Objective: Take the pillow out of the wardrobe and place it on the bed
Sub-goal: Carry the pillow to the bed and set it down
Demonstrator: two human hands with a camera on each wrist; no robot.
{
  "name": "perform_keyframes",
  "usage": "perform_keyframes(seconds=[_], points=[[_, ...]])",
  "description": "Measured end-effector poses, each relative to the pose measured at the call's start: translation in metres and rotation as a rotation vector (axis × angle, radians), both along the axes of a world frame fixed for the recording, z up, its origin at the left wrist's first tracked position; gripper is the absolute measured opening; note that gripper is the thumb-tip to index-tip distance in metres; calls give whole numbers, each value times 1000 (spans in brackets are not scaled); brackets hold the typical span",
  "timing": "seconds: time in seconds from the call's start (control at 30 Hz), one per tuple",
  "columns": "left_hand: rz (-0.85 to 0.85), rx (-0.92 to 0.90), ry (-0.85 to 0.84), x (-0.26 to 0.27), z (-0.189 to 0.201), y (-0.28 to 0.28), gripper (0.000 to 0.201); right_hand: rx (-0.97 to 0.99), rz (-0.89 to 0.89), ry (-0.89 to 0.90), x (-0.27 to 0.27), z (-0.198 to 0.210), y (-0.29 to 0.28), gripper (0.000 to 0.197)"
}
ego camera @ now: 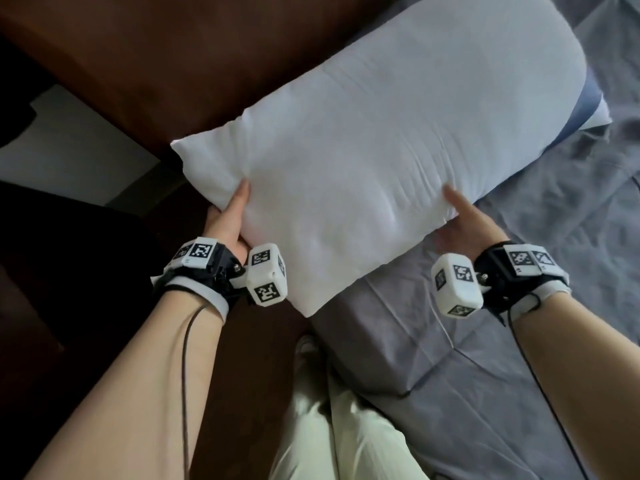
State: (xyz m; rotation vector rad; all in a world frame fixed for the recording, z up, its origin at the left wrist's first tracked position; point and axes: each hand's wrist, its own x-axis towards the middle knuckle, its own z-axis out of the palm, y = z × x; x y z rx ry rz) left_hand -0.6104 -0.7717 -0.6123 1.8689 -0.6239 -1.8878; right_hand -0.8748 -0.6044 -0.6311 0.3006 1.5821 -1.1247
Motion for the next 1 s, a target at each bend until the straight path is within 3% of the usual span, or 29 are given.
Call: perform_keyframes(seconds=[0.07,0.17,0.33,0.43,0.53,0.63,0.73,0.87,1.0], points=[[-22,19,8,-2,-2,0,74,-4,-30,-50,-10,10,-3,83],[-45,68,-22,-4,-6,-3,79,14,-33,-87,-19,19,-13,71],[4,26,-23,-13,-15,-8,53,192,-42,126,-27,25,-34,31],[8,-9,-50,-22,-16,-10,43,169,-60,186,-38,26,-40,36],[30,-40,-49,-26,-15,-11,41,75,-109,263,-48,24,-47,27],[46,-65,-31,-27,-12,-7,40,-15,-177,307,-57,20,-55,51],[66,-110,-9,-27,-8,-7,38,-91,-202,343,-66,19,-63,56],[69,-140,11,-30,-4,-20,41,-172,-225,383,-78,18,-78,41],[52,-130,33,-40,-9,-27,43,-98,-261,421,-85,5,-84,33]])
